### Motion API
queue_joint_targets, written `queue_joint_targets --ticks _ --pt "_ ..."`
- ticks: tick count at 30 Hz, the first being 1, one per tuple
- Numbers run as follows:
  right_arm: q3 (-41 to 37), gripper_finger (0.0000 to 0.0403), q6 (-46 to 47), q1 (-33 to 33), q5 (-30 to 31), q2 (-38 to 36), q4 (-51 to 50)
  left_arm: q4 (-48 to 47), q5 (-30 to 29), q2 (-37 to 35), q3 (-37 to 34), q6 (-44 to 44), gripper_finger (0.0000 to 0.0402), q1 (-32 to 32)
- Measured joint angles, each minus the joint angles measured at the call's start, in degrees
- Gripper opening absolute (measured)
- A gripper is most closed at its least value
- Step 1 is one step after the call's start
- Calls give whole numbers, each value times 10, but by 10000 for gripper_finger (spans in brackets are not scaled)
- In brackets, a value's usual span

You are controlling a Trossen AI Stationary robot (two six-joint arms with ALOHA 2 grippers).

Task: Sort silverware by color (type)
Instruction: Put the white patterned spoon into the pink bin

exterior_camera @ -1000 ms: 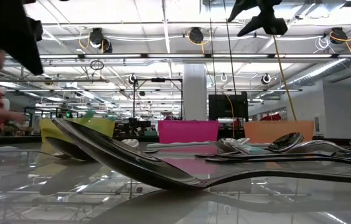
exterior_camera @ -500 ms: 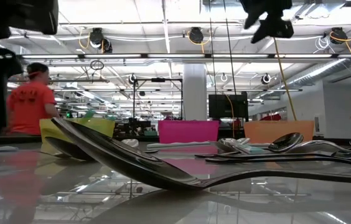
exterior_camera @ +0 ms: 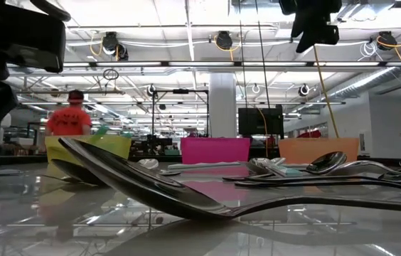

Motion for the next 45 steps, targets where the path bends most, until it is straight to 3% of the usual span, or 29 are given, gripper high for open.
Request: queue_joint_targets --ticks 9,14,24,34,45 --pt "0 192 -7 0 0 0 13 -7 12 1 1 -2 59 14" --pt "0 192 2 0 0 0 18 -67 25 -7 21 -19 14 29" --pt "0 192 4 0 0 0 24 -213 5 -15 118 21 12 58" --pt "0 192 10 0 -1 -14 81 -364 -120 -15 331 80 12 130" --pt "0 192 18 1 2 -52 189 -357 -240 -16 518 114 12 232"
